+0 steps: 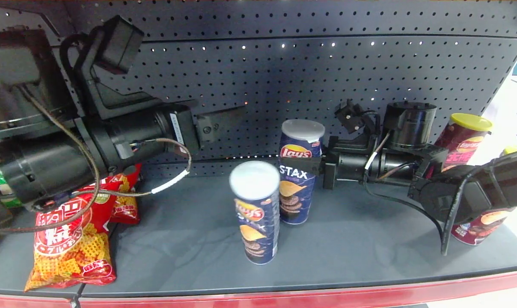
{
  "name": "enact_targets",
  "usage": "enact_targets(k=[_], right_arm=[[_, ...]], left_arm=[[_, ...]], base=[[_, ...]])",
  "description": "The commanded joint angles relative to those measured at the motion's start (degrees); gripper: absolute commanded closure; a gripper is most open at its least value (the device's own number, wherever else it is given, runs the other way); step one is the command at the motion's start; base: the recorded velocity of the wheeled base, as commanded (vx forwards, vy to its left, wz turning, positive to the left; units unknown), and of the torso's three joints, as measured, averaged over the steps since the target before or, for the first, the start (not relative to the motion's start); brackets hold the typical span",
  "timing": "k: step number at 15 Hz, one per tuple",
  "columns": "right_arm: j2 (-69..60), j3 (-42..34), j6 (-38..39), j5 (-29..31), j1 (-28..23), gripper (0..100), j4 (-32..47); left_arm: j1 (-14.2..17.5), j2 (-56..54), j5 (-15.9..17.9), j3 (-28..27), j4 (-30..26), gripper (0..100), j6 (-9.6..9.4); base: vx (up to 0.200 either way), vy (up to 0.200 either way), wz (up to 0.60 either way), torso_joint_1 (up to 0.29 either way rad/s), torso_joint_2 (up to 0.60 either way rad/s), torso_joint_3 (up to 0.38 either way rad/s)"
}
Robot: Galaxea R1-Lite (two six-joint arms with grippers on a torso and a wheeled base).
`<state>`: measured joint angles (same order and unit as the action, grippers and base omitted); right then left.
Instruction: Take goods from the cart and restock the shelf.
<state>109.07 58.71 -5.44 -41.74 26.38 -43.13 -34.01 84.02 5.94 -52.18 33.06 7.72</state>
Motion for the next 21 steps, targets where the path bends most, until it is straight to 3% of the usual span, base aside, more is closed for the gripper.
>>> enact_targets(k=[1,4,9,12,13,14,15,16,17,18,19,21], right_arm=[[-0.61,0.00,-0.01,-0.10,-0.01,100,-0.02],[-0.70,0.09,-0.01,-0.10,-0.19,100,-0.02],[-0.70,0.18,-0.01,-0.10,-0.19,100,-0.02],[-0.96,0.09,-0.01,-0.10,-0.36,100,-0.02],[-0.96,0.09,-0.01,-0.10,-0.36,100,-0.02],[-0.96,0.35,-0.01,-0.10,-0.45,100,-0.02],[-0.96,0.35,-0.01,-0.18,-0.54,100,-0.02],[-1.14,0.26,-0.01,-0.18,-0.63,100,-0.02],[-1.32,0.26,-0.01,-0.36,-0.72,100,-0.02],[-1.32,0.53,-0.01,-0.36,-0.63,100,-0.02],[-1.23,0.79,-0.01,-0.45,-0.63,100,-0.02],[-1.23,0.70,-0.01,-0.45,-0.72,100,-0.02]], left_arm=[[0.26,-2.10,-1.01,0.06,-0.01,0,0.11],[0.70,-4.21,-4.35,0.06,-0.37,0,0.55],[7.29,-8.26,-5.41,0.67,-0.89,0,0.81],[13.18,-12.47,-7.26,1.55,-2.04,0,0.72],[13.36,-12.56,-7.34,1.55,-2.04,0,0.72],[15.73,-15.73,-14.02,3.84,-0.81,0,-3.32],[15.12,-17.84,-16.48,9.72,2.36,0,-6.57],[13.45,-18.98,-17.63,15.61,6.40,0,-9.39],[10.02,-19.68,-22.02,20.18,12.38,0,-13.43],[6.06,-19.68,-25.10,19.13,14.66,0,-14.57],[3.87,-20.21,-25.71,17.72,14.49,0,-14.75],[2.20,-25.04,-22.72,20.54,11.50,0,-14.22]], base=[[0.000,0.000,0.00,0.000,0.00,0.000],[0.000,0.000,0.00,0.000,0.00,0.000],[0.000,0.000,0.00,0.000,0.00,0.000],[0.000,0.000,0.00,0.000,0.00,0.000],[0.000,0.000,0.00,0.000,0.00,0.000],[0.000,0.000,0.00,0.000,0.00,0.000],[0.000,0.000,0.00,0.000,0.00,0.000],[0.000,0.000,0.00,0.000,0.00,0.000],[0.000,0.000,0.00,0.000,0.00,0.000],[0.000,0.000,0.00,0.000,0.00,0.000],[0.000,0.000,0.00,0.000,0.00,0.000],[0.000,0.000,0.00,0.000,0.00,0.000]])
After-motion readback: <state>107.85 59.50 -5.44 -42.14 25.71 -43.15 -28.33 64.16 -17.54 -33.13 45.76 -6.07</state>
